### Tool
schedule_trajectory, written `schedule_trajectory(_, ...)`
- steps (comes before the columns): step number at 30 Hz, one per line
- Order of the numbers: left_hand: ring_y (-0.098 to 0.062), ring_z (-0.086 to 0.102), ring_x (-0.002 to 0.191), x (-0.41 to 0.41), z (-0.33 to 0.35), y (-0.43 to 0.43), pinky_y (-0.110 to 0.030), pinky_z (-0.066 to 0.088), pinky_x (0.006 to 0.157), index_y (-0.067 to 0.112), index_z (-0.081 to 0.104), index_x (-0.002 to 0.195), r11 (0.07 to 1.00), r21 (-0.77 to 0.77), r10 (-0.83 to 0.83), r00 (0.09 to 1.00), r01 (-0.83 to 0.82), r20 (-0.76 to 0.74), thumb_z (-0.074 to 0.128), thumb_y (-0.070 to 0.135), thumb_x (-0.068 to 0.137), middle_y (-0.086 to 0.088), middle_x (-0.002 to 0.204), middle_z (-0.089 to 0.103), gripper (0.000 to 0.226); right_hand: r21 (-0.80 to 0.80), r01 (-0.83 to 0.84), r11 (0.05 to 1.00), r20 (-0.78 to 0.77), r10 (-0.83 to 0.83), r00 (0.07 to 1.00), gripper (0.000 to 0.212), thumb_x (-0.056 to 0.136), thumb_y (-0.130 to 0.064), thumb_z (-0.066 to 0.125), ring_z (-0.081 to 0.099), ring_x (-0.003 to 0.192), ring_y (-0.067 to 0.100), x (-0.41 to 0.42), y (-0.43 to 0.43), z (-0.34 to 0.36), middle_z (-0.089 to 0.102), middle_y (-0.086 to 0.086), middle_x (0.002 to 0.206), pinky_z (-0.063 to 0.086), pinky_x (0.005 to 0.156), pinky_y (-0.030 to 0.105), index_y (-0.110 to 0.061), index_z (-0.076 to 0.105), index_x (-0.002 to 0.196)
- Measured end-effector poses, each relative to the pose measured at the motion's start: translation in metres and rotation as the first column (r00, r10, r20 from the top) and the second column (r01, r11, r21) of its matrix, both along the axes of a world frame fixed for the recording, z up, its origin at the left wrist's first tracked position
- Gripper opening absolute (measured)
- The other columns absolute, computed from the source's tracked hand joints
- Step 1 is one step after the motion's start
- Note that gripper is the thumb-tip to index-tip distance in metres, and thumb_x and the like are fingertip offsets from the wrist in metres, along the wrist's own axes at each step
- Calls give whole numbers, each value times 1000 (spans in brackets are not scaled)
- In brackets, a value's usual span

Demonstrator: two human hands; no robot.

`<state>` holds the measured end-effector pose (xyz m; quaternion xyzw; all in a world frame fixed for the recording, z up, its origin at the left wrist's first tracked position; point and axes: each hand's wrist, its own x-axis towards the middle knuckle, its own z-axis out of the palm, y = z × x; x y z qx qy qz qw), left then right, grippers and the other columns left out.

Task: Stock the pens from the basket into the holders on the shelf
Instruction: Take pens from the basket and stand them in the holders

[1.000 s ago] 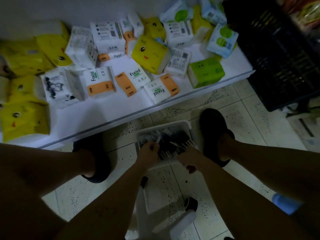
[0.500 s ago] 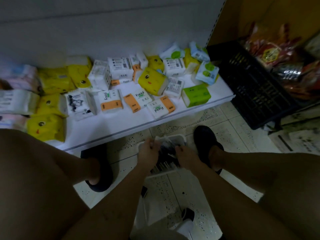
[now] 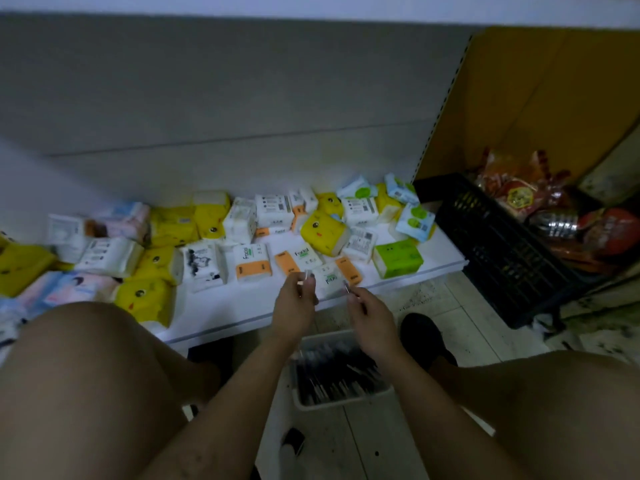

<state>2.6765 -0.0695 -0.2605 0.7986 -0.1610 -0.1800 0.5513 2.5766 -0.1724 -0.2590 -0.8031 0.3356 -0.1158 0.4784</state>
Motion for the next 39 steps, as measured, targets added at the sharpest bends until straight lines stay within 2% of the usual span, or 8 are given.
schedule_trajectory(6, -15, 59, 63, 16, 65, -4, -26, 49, 55, 10, 53, 103, 957, -289, -45, 995, 17, -91, 47, 34, 100, -8, 79, 66, 25, 184, 19, 983, 212, -58, 976, 12, 99, -7, 49, 56, 60, 13, 22, 5, 47, 56, 4, 75, 44, 58, 28, -7, 55, 88)
schedule_trajectory(10, -14, 62, 73, 25, 120, -13, -32, 57, 66, 10, 62, 100, 941, -338, -21, 998, 1, -55, 55, 28, 97, -4, 84, 63, 20, 42, 5, 999, 300, -17, 954, 16, 100, -18, 50, 59, 79, 9, 39, -5, 88, 60, -5, 84, 44, 68, 21, -18, 57, 114)
schedule_trajectory(13, -14, 60, 73, 32, 164, -16, -38, 55, 71, 6, 66, 92, 927, -376, -1, 1000, 5, 11, 60, 23, 95, -2, 76, 62, 18, -15, 4, 1000, 444, 3, 896, 18, 99, -26, 52, 57, 63, -5, 46, -7, 128, 57, -7, 72, 40, 56, 8, -16, 61, 112)
schedule_trajectory(18, -3, 55, 68, 38, 231, -18, -24, 48, 72, 1, 68, 99, 922, -377, -26, 984, 93, 178, 65, 12, 90, 6, 69, 58, 14, -12, 33, 999, 538, -21, 843, 17, 98, -30, 54, 57, 58, 18, 55, -12, 192, 60, 12, 69, 49, 57, 39, -19, 65, 91)
schedule_trajectory(26, -17, 67, 80, 42, 323, -8, -41, 58, 76, 22, 64, 109, 933, -270, -67, 852, 238, 519, 65, 18, 91, -3, 85, 69, 18, -148, 42, 988, 637, 63, 768, 10, 91, -23, 66, 59, 68, -7, 59, -25, 279, 67, -14, 75, 44, 62, 10, -26, 68, 81)
schedule_trajectory(30, -15, 68, 77, 47, 364, -7, -43, 59, 74, 27, 66, 99, 938, -248, -53, 805, 243, 591, 68, 18, 89, 2, 89, 68, 14, -161, -5, 987, 701, 117, 704, 22, 85, -16, 73, 58, 64, -4, 64, -31, 319, 62, -15, 67, 49, 61, 16, -36, 63, 82)
schedule_trajectory(35, -13, 67, 77, 63, 407, -5, -34, 58, 75, 33, 63, 91, 965, -172, -25, 721, 199, 693, 73, 18, 84, 10, 87, 66, 19, -257, 16, 966, 702, 175, 690, 54, 84, -18, 73, 62, 70, 4, 76, -40, 366, 61, -6, 77, 54, 68, 19, -45, 52, 126)
schedule_trajectory(39, 1, 65, 77, 82, 438, -5, -13, 53, 67, 29, 64, 92, 971, -158, 7, 647, 177, 762, 74, 21, 83, 13, 84, 66, 17, -361, 13, 932, 689, 258, 677, 47, 84, -16, 73, 58, 65, 2, 91, -47, 402, 60, -7, 85, 54, 68, 22, -47, 57, 116)
